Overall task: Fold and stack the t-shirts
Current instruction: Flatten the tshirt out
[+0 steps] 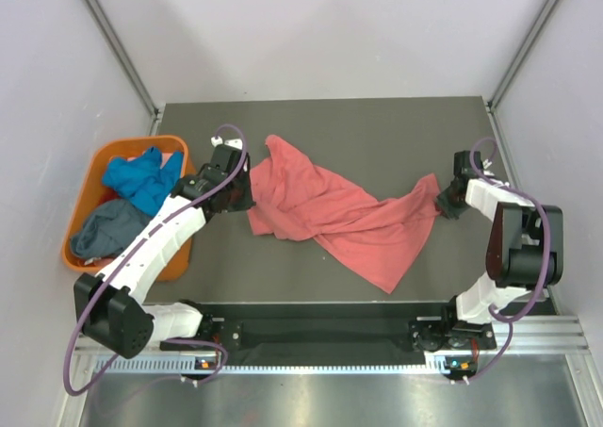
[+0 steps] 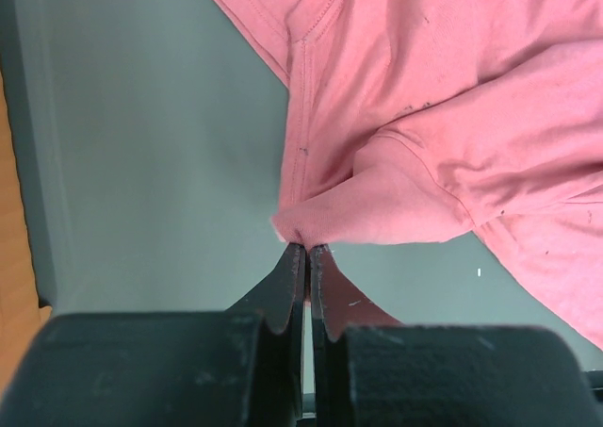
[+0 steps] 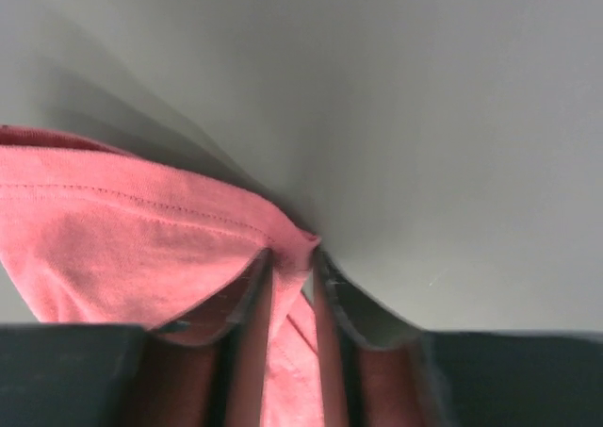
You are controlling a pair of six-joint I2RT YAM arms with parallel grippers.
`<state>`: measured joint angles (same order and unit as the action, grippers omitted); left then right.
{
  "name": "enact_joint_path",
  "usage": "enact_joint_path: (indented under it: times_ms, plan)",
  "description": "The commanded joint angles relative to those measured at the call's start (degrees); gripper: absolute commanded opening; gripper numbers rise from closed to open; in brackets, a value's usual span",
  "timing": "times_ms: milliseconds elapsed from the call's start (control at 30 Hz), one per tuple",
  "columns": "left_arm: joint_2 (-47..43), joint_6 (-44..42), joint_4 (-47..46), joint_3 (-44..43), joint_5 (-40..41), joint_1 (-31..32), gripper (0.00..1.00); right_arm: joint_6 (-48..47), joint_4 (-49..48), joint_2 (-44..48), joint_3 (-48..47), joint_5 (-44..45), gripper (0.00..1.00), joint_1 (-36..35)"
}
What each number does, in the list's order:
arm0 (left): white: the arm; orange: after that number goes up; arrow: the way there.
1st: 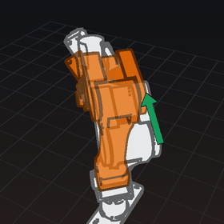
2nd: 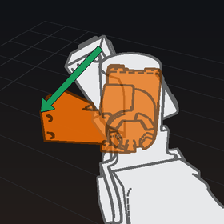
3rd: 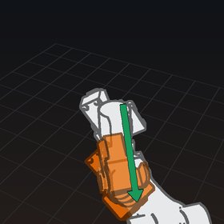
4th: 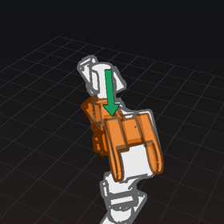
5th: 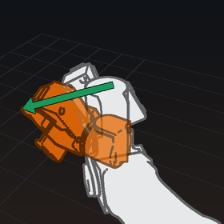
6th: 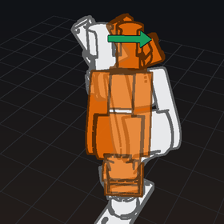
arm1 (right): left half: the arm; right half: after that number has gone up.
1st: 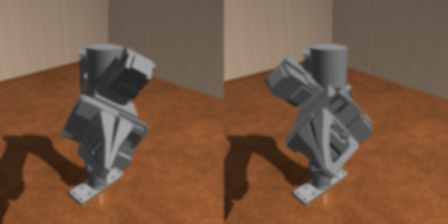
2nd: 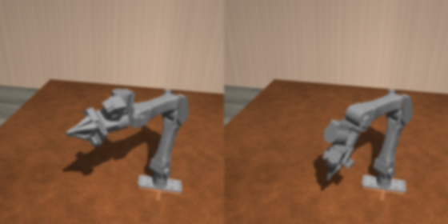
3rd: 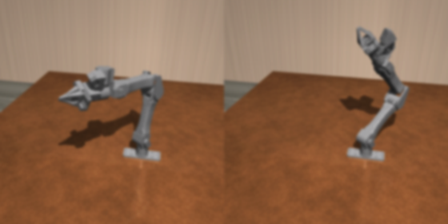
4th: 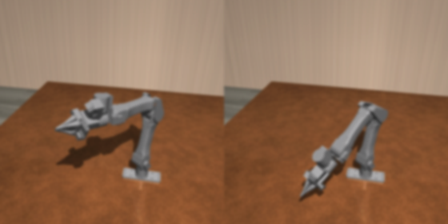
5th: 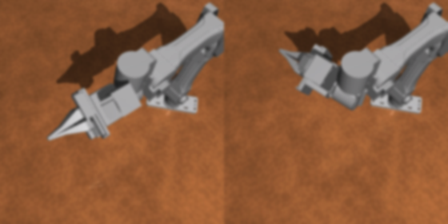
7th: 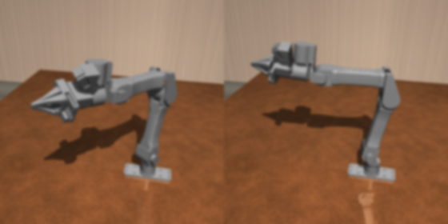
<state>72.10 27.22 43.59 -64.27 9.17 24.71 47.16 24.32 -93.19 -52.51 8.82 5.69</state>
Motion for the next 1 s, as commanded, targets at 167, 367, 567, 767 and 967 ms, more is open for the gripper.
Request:
enact_joint_path:
  times_ms: [167,367,567,767,967]
  plan:
    - [-2.66,0.02,-1.76,-1.03,-0.99,-0.28,0.0,-0.83,-0.24,2.65,1.8,2.87,0.0,0.55]
    - [-0.64,0.55,0.69,-12.76,0.67,-0.28,0.0,-5.14,9.23,14.58,-7.41,1.64,0.0,0.55]
    - [0.24,1.42,4.04,-32.21,1.73,-0.28,0.0,-10.67,17.95,26.54,-22.27,-0.73,0.0,0.55]
    - [-6.17,6.78,3.96,-39.97,-3.71,-0.28,0.0,-13.67,27.7,36.47,-35.89,-0.82,0.0,0.55]
    - [-15.83,10.04,7.2,-42.25,-10.56,-0.28,0.0,-13.41,37.38,46.93,-48.2,-0.47,0.0,0.55]
